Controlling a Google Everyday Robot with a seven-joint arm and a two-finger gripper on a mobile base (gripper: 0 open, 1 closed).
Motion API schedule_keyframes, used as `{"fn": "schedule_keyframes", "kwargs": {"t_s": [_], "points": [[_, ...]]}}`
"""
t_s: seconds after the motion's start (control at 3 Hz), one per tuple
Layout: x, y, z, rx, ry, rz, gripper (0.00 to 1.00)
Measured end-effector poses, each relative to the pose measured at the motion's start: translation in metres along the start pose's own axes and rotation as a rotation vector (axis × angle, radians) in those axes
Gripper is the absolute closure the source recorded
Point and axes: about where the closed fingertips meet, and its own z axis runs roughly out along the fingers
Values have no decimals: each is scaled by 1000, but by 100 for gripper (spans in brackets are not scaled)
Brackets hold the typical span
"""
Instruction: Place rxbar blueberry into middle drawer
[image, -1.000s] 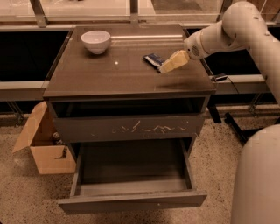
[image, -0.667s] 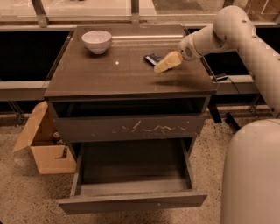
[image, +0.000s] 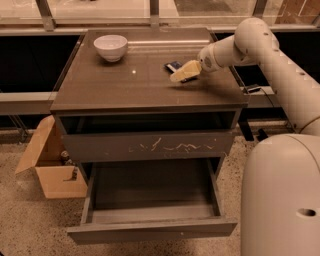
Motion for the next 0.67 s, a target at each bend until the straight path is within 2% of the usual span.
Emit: {"fn": "schedule_keyframes", "kwargs": {"t_s": [0.33,0.67], "points": [[4,-8,14,3,-5,27,0],[7,-15,26,6,-3,43,17]]}}
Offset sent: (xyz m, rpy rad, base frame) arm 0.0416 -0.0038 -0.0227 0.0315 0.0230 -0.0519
